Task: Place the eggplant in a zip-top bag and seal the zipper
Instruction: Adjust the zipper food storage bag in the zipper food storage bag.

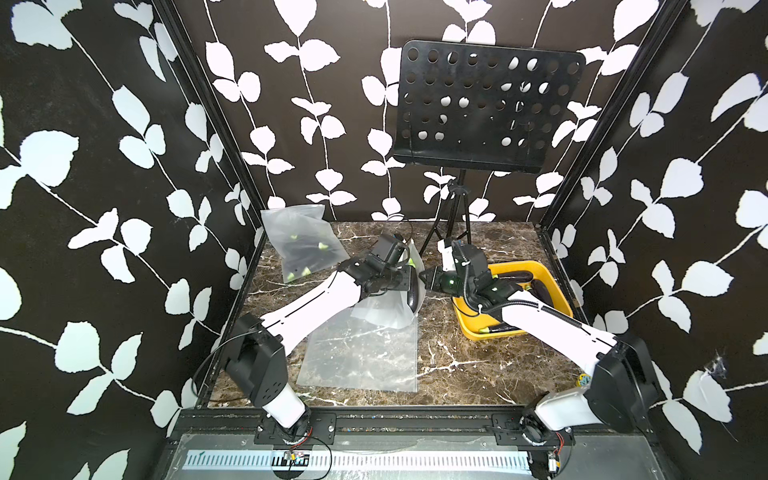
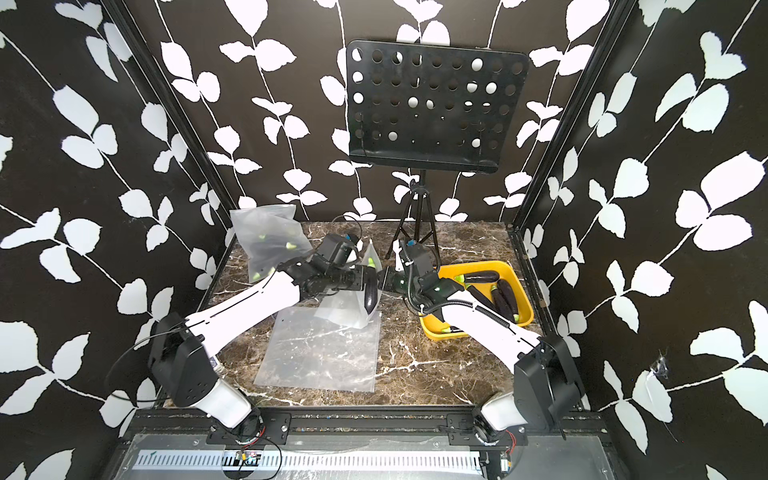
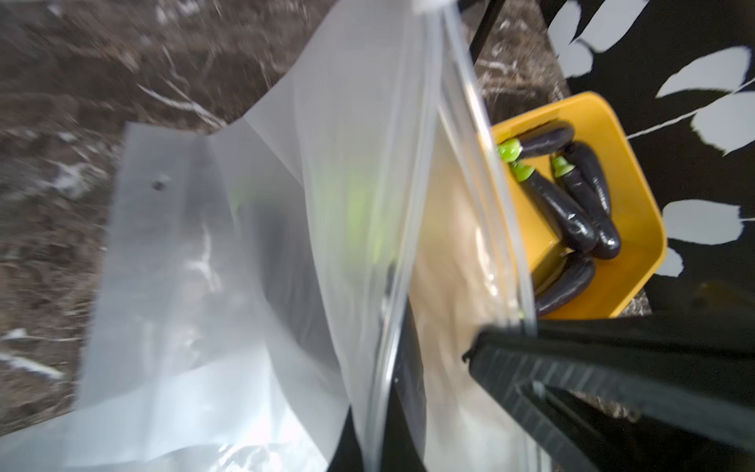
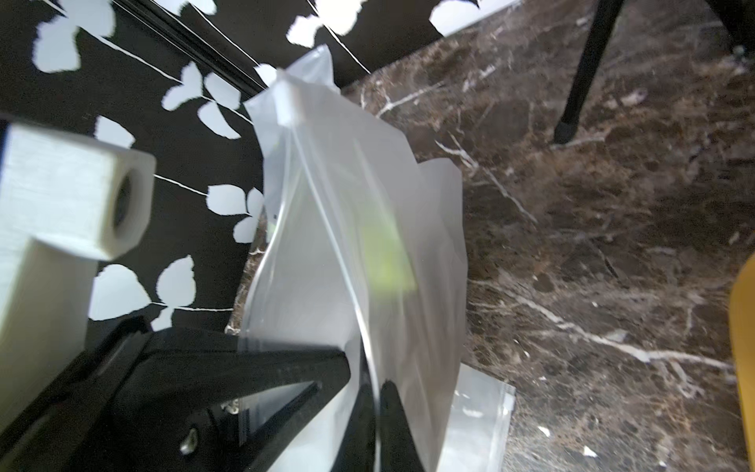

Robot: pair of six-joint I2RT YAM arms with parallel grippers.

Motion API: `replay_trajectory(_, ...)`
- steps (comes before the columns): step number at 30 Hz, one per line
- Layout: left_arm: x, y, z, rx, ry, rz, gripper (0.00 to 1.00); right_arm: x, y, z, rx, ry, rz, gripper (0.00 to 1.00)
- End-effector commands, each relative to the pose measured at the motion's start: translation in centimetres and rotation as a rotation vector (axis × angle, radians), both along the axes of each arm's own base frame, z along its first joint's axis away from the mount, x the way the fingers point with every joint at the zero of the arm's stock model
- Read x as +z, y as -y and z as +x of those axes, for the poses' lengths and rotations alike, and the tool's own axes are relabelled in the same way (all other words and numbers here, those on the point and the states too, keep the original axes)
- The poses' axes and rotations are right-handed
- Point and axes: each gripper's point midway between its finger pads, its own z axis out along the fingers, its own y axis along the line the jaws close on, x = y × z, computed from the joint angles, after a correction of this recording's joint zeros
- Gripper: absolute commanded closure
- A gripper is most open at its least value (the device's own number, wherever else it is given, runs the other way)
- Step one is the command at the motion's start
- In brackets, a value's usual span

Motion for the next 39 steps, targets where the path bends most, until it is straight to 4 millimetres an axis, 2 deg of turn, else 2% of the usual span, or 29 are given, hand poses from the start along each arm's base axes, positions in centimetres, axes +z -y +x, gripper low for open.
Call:
replay_trajectory(1,4.1,-2.6,0.0,0.032,0.114,0.025,1.0,2.5,-1.2,-0.4,0.056,0.066,0.008,0.96)
replay_trajectory(9,7.8,-6.4,-1.4,0.116,0.187,0.053,1.0,2.9,-6.3,0.5,0.177,0.051,0.056,0.97)
replay_trajectory(10,8.3,-6.7,-1.7,0.116,0.188,0.05,1.0,2.2,-7.2,0.7,0.195,0.031,0.062,0.97)
replay_trajectory(13,9.3,-6.6,-2.5,0.091,0.172,0.047,1.0,2.0,-8.8,1.1,0.225,0.011,0.09,0.97)
replay_trajectory(15,9.0,-5.7,-2.9,0.058,0.151,0.066,1.0,1.4,-9.2,1.1,0.229,-0.008,0.108,0.97)
replay_trajectory(17,7.3,-4.9,-2.8,0.045,0.086,0.082,1.0,0.5,-8.7,1.0,0.21,-0.023,0.099,0.97)
replay_trajectory(19,4.7,-4.2,-2.5,0.047,0.028,0.101,1.0,-1.6,-7.5,0.7,0.174,-0.054,0.064,0.97)
replay_trajectory(21,1.5,-3.3,-2.1,0.045,-0.039,0.123,1.0,-3.6,-5.7,0.4,0.122,-0.093,0.038,0.97)
replay_trajectory(24,-2.2,-1.9,-1.7,0.028,-0.122,0.133,1.0,-6.9,-2.8,0.2,0.037,-0.156,-0.012,0.97)
replay_trajectory(25,-3.0,-1.4,-1.6,0.019,-0.141,0.128,1.0,-6.3,-1.9,0.0,0.02,-0.141,-0.01,0.97)
replay_trajectory(26,-3.8,-0.9,-1.5,0.013,-0.158,0.119,1.0,-6.7,-1.2,-0.1,0.005,-0.146,-0.02,0.97)
replay_trajectory(29,-5.4,0.2,-1.1,0.003,-0.18,0.099,1.0,-7.3,0.2,-0.4,-0.022,-0.148,-0.051,0.97)
replay_trajectory(35,-8.2,1.5,-0.4,-0.012,-0.204,0.076,1.0,-7.2,1.8,-0.8,-0.058,-0.137,-0.096,0.96)
replay_trajectory(39,-8.5,2.1,-0.2,-0.008,-0.209,0.054,1.0,-8.6,2.5,-0.9,-0.055,-0.176,-0.153,0.86)
